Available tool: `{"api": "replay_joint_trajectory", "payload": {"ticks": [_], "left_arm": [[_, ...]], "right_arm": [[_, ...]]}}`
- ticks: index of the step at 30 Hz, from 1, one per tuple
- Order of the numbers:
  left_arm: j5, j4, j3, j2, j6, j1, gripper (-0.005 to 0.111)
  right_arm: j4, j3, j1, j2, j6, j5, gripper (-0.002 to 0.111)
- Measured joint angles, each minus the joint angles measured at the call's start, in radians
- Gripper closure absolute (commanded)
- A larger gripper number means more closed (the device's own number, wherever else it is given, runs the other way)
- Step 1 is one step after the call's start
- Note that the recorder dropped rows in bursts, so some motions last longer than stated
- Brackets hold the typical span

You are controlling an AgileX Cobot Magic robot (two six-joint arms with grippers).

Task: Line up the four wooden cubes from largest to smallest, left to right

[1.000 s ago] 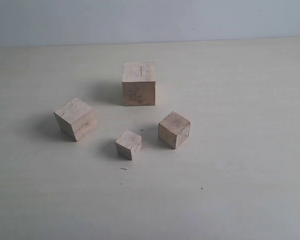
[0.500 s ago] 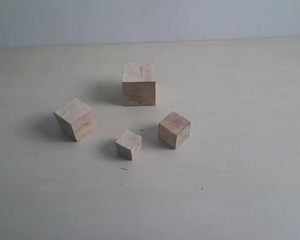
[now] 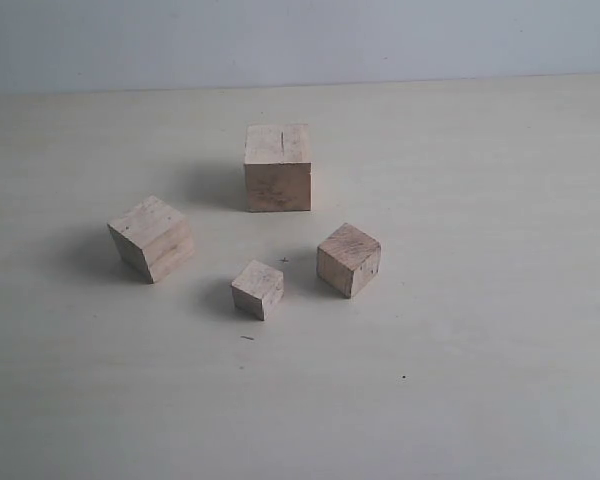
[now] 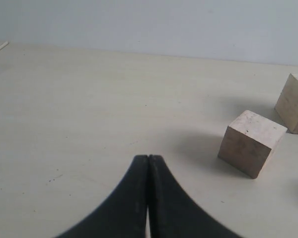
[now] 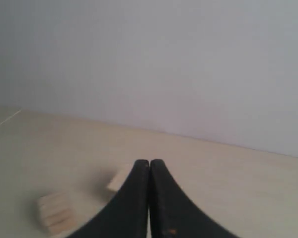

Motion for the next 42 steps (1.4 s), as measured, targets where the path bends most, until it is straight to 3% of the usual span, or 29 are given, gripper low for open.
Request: {"api": "replay_joint_trajectory", "payload": {"ticks": [3, 7, 20, 24, 29, 33, 38, 42], "left_arm": [[0.000, 0.000, 0.000, 0.000, 0.000, 0.000, 0.107], [0.000, 0.000, 0.000, 0.000, 0.000, 0.000, 0.107], [0.000, 0.000, 0.000, 0.000, 0.000, 0.000, 0.107], [0.000, 0.000, 0.000, 0.000, 0.000, 0.000, 0.107], [0.000, 0.000, 0.000, 0.000, 0.000, 0.000, 0.107], [0.000, 0.000, 0.000, 0.000, 0.000, 0.000, 0.107], [0.000, 0.000, 0.000, 0.000, 0.000, 0.000, 0.107], [0.000, 0.000, 0.000, 0.000, 0.000, 0.000, 0.107]], "right_arm": [[0.206, -0.034, 0.069, 0.145, -0.189, 0.114, 0.108], [0.340, -0.041, 0.126, 0.305, -0.264, 0.180, 0.108], [0.615, -0.044, 0.130, 0.510, -0.293, 0.158, 0.108], [0.600, -0.078, 0.163, 0.559, -0.348, 0.161, 0.108], [0.314, -0.178, 0.331, 0.605, -0.148, -0.005, 0.108], [-0.103, -0.277, 0.450, 0.661, 0.241, -0.124, 0.108], [-0.628, -0.407, 0.545, 0.801, 0.778, -0.073, 0.106], [-0.854, -0.518, 0.588, 0.927, 1.024, 0.028, 0.093]]}}
